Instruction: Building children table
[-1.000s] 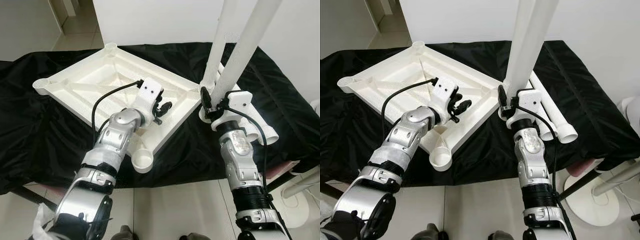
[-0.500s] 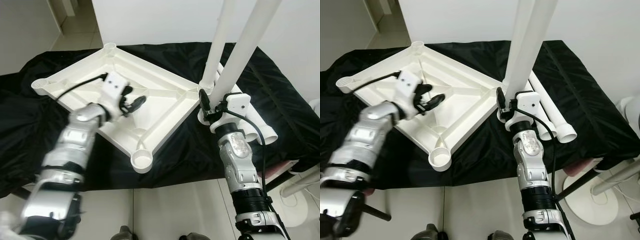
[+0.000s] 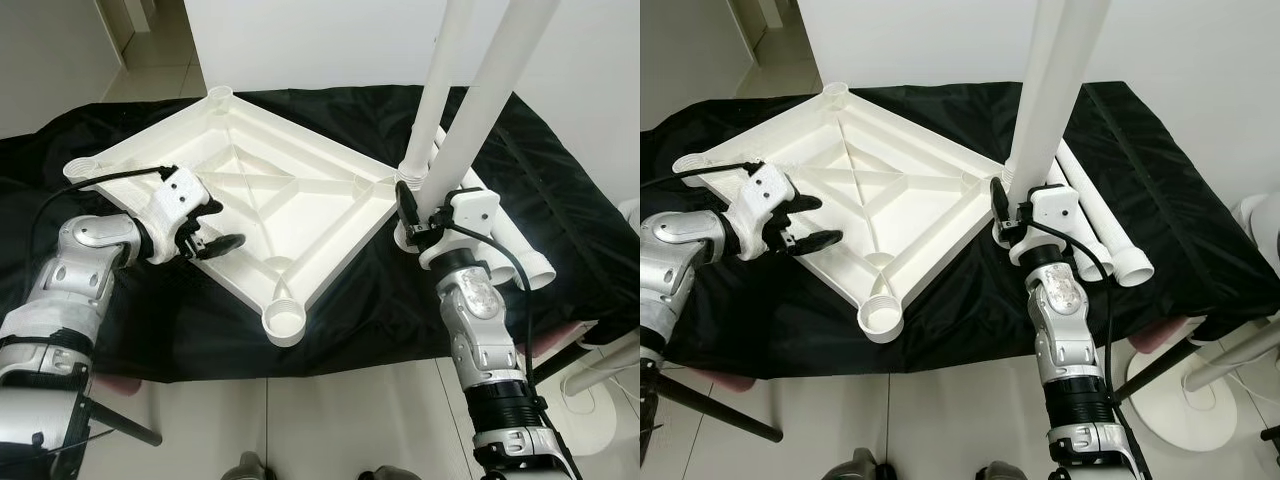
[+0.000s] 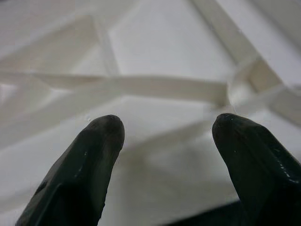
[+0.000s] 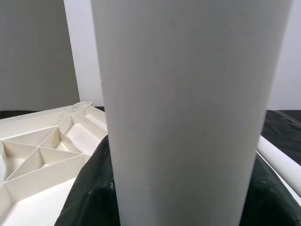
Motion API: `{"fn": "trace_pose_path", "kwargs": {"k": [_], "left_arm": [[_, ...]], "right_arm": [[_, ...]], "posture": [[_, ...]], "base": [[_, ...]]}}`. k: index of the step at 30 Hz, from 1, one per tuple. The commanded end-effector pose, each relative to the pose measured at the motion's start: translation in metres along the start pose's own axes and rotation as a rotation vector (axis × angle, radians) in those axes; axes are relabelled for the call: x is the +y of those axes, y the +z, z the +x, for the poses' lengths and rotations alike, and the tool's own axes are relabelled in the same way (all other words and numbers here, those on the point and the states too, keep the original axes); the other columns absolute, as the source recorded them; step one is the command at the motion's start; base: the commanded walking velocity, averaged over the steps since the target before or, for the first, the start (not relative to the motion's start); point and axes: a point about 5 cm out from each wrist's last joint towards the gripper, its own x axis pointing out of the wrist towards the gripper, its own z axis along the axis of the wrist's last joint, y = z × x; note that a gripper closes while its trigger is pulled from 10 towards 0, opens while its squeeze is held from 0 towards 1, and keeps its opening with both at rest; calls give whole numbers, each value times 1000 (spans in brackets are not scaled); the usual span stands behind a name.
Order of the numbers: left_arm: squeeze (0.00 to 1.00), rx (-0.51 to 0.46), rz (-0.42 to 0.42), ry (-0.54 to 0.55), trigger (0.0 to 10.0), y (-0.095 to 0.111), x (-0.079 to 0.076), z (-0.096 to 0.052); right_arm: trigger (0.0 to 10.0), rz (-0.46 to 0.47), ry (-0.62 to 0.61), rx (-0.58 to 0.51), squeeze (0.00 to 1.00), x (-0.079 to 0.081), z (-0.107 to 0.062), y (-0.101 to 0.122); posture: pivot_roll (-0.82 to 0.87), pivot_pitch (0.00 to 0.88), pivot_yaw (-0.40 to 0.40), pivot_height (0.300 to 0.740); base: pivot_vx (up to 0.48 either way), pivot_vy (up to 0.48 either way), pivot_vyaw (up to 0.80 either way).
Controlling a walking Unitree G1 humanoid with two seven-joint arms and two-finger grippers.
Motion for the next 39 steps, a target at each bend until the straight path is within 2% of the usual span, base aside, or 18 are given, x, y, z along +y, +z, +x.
{"fn": "trace_pose_path", "kwargs": {"k": [1,4,5,7,8,9,10,11,12,15,19,25,33,39], "left_arm": [[0,42,14,-51,10000,-5,-2,2],[0,81,11,-5,10000,-8,2,10],[412,96,18,14,10000,-8,4,12],[412,106,25,23,10000,-8,5,14],[1000,119,41,42,10000,-8,7,16],[1000,127,54,65,10000,-7,10,18],[153,133,59,83,10000,-5,12,19],[153,133,59,83,10000,-5,12,19],[0,133,82,103,10000,-1,16,20],[0,123,97,118,10000,4,20,20],[0,125,140,75,10000,10,21,22],[0,120,180,66,10000,18,25,24],[0,149,231,-28,10000,20,22,27],[0,213,250,-137,10000,13,14,30]], "right_arm": [[10000,1,6,-6,0,2,-1,2],[10000,1,4,-7,0,1,0,2],[10000,2,3,-8,0,1,0,2],[10000,2,3,-8,0,1,0,3],[10000,2,3,-9,0,1,1,3],[10000,2,3,-10,0,2,1,3],[10000,1,2,-10,0,2,1,3],[10000,1,2,-10,0,2,1,3],[10000,0,2,-11,0,1,1,3],[10000,-2,-1,-12,0,0,1,3],[10000,-5,-6,-11,0,-1,0,4],[10000,-16,-1,-13,0,-1,2,4],[10000,-16,-4,-13,0,0,0,4],[10000,-18,-9,-11,0,-1,-3,5]], "posture": [[-72,30,56,740],[-72,31,56,740],[-72,32,58,740],[-72,32,58,740],[-72,32,58,740],[-72,32,58,740],[-76,33,62,740],[-76,33,62,740],[-80,35,65,740],[-82,36,66,740],[-80,38,65,740],[-86,40,71,740],[-87,45,76,740],[-95,67,84,740]], "base": [[0,0,0],[0,0,0],[0,0,0],[0,0,0],[0,0,0],[0,0,0],[0,0,0],[0,0,0],[0,0,0],[0,0,0],[0,0,0],[0,0,0],[0,0,0],[0,0,0]]}}
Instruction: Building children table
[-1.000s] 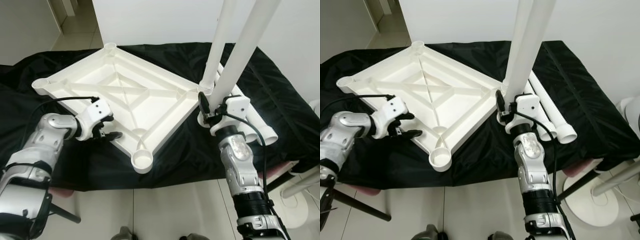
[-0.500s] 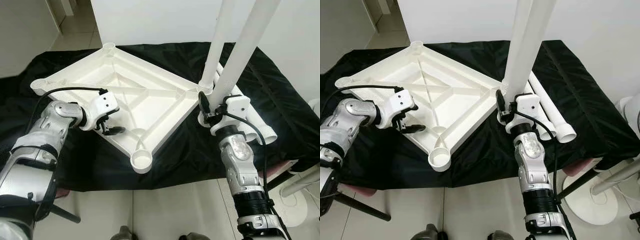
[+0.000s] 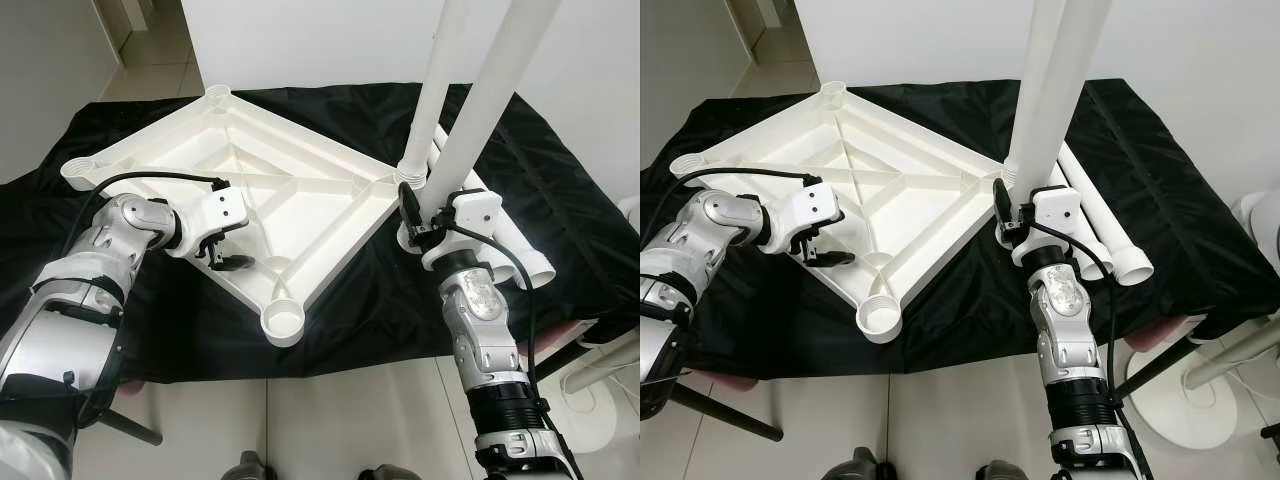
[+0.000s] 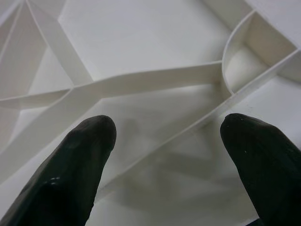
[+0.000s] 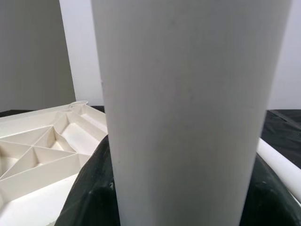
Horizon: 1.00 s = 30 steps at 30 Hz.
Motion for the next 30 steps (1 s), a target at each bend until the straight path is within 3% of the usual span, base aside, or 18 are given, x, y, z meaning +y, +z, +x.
{"fn": "trace_pose_path", "kwargs": {"k": [1,12,22,23,24,26,27,30], "left_arm": [[0,44,28,1,10000,-3,0,1],[0,112,80,-11,10000,0,-1,10],[0,105,115,-61,10000,11,-1,17],[0,99,105,-86,6588,12,-2,17],[0,93,96,-110,1686,13,-3,18],[0,90,91,-129,1686,13,-4,18],[0,89,87,-140,0,13,-4,18],[0,77,80,-179,0,14,-6,17]], "right_arm": [[10000,-2,-1,1,0,1,-2,1],[10000,-2,-6,7,0,2,-4,1],[10000,-2,-7,10,0,3,-6,1],[10000,-3,-9,12,0,2,-6,1],[10000,-4,-10,12,0,2,-7,1],[10000,-5,-11,13,0,2,-7,1],[10000,-6,-12,13,0,2,-7,1],[10000,-7,-13,13,0,2,-7,1]], "posture": [[-97,70,86,740],[-100,79,90,740],[-110,83,96,740],[-113,83,98,740],[-113,83,98,740],[-113,83,98,740],[-118,80,100,740],[-119,78,100,740]], "base": [[0,0,0],[0,0,0],[0,0,0],[0,0,0],[0,0,0],[0,0,0],[0,0,0],[0,0,0]]}}
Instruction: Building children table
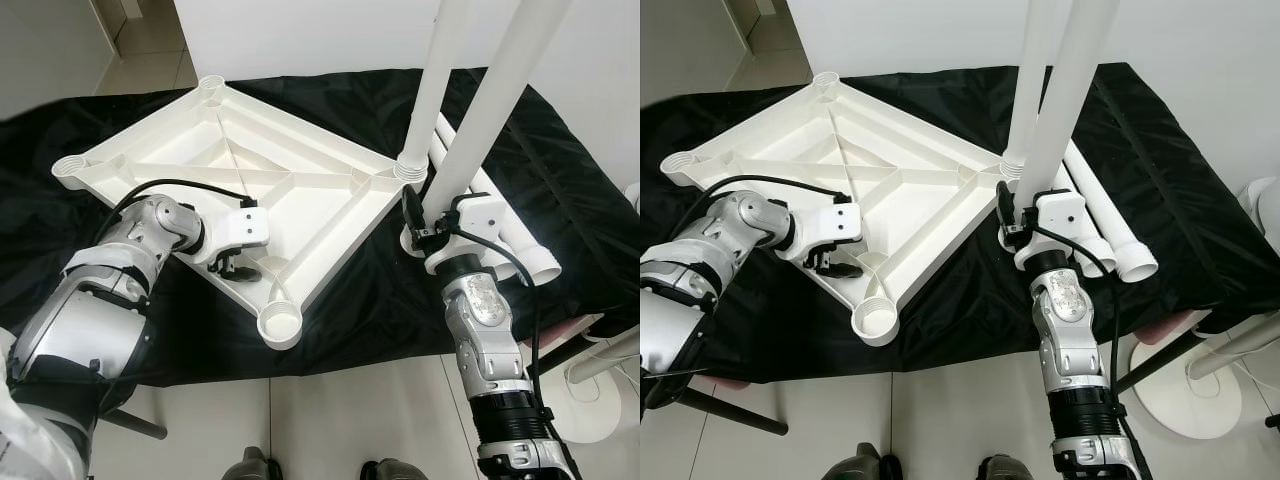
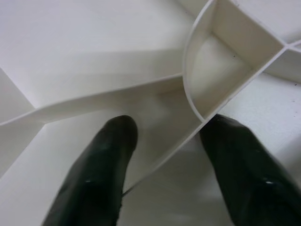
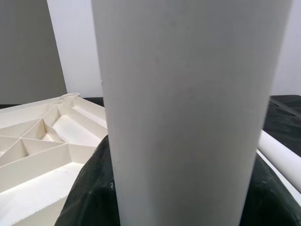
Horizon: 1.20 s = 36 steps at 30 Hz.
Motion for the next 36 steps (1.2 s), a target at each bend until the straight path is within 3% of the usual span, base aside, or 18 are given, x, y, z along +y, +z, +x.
{"fn": "trace_pose_path", "kwargs": {"k": [1,16,19,27,30,34,36], "left_arm": [[0,-9,-2,-24,0,1,2,-5],[0,-44,-32,-27,0,-6,-8,4],[0,-137,-114,19,0,-5,-12,11],[0,-254,-200,133,0,5,-10,19],[0,-349,-228,207,0,20,-9,28],[0,-375,-226,228,0,25,-10,32],[0,-388,-259,289,0,29,-10,37]], "right_arm": [[10000,-6,5,1,0,2,-1,1],[10000,-3,11,4,0,5,-1,0],[10000,-3,14,2,0,4,0,0],[10000,-3,18,1,0,6,1,0],[10000,-2,18,0,0,6,1,0],[10000,-1,17,-1,0,6,1,0],[10000,-1,14,-1,0,6,2,0]], "posture": [[-119,78,100,740],[-119,62,99,740],[-118,52,95,740],[-116,42,98,740],[-114,41,97,740],[-113,45,98,740],[-114,50,101,740]], "base": [[0,0,0],[0,0,0],[0,0,0],[0,0,0],[0,0,0],[0,0,0],[0,0,0]]}}
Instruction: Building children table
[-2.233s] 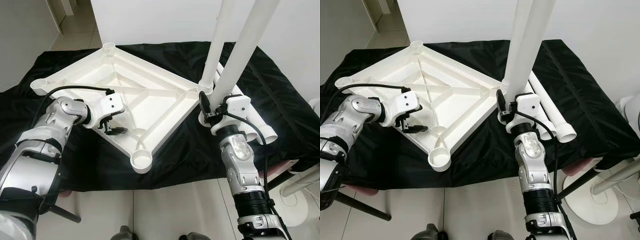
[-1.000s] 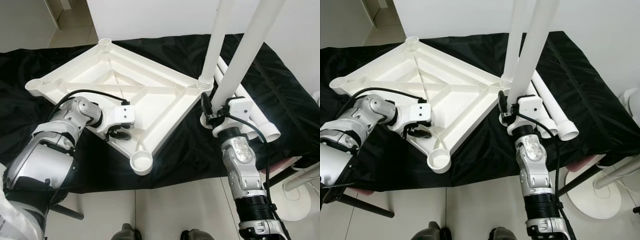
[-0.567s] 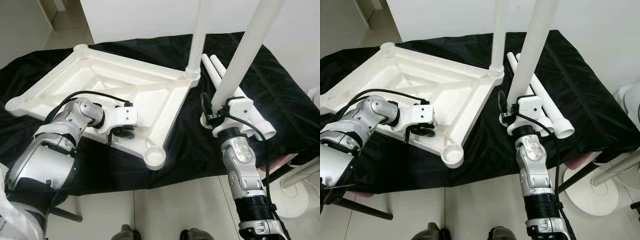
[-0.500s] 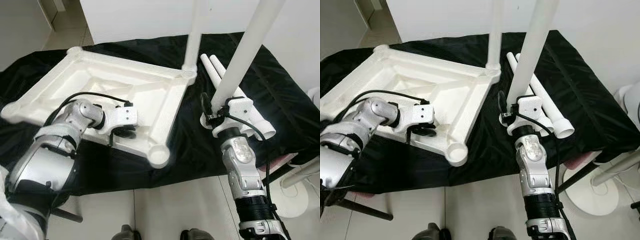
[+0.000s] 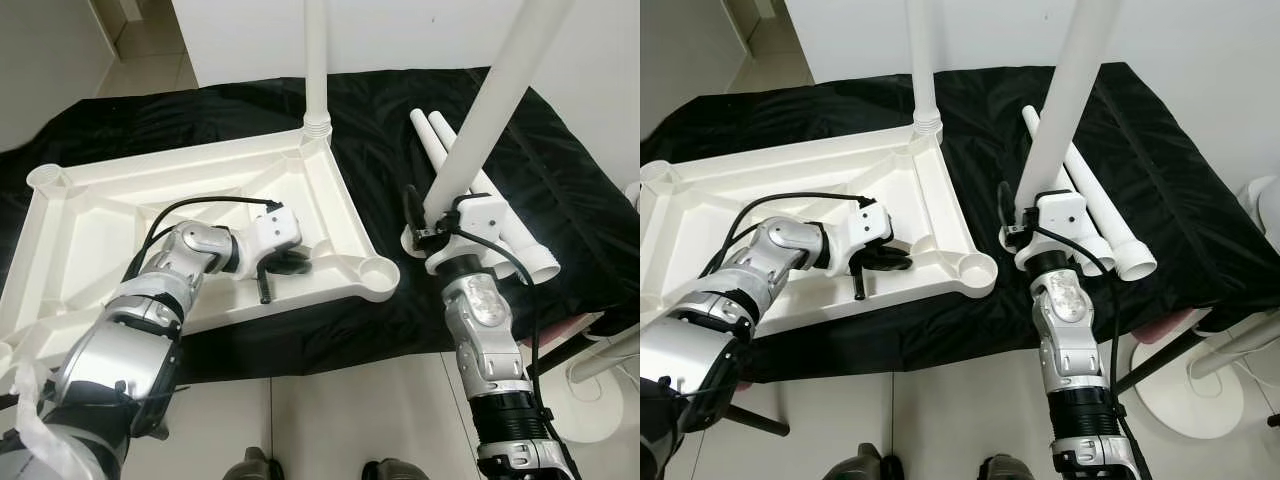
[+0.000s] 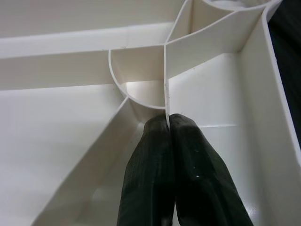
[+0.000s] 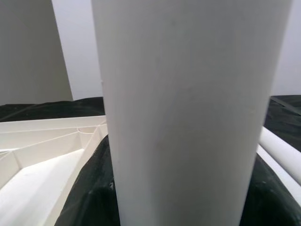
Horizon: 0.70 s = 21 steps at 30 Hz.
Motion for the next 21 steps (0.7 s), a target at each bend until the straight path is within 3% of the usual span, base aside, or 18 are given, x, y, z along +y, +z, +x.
{"fn": "trace_pose_path", "kwargs": {"k": [1,2,3,5,6,8,11,12,16,19,20,21], "left_arm": [[0,-10,-36,293,0,-4,10,1],[0,-25,-54,336,1020,-2,11,4],[0,-45,-65,385,196,1,12,7],[0,-45,-65,385,196,1,12,7],[0,-62,-90,438,10000,3,14,10],[0,-85,-116,512,10000,7,16,12],[0,-112,-134,537,10000,8,17,10],[1000,-145,-170,520,10000,8,16,7],[1000,-170,-196,505,10000,7,16,5],[1000,-166,-231,577,10000,3,20,-4],[0,-124,-233,625,10000,0,22,-9],[0,-93,-236,650,10000,-2,23,-12]], "right_arm": [[10000,-3,10,-4,0,4,1,0],[10000,-2,7,-3,0,3,1,0],[10000,-1,4,0,0,3,1,-1],[10000,-1,4,0,0,3,1,-1],[10000,1,0,2,0,3,1,-1],[10000,5,-2,5,0,3,2,-2],[10000,7,-3,5,0,4,2,-1],[10000,9,-5,6,0,3,3,-1],[10000,10,-7,6,0,2,3,-1],[10000,14,-11,7,0,1,3,-1],[10000,17,-13,7,0,1,4,-1],[10000,18,-14,7,0,1,4,-1]], "posture": [[-114,50,101,740],[-110,54,100,740],[-105,57,97,740],[-105,57,97,740],[-102,62,94,740],[-100,67,86,740],[-99,69,84,740],[-98,70,84,740],[-98,70,84,740],[-96,69,81,740],[-93,67,78,740],[-89,66,75,740]], "base": [[0,0,0],[0,0,0],[0,0,0],[0,0,0],[0,0,0],[0,0,0],[0,0,0],[0,0,0],[0,0,0],[0,0,0],[0,0,0],[0,0,0]]}}
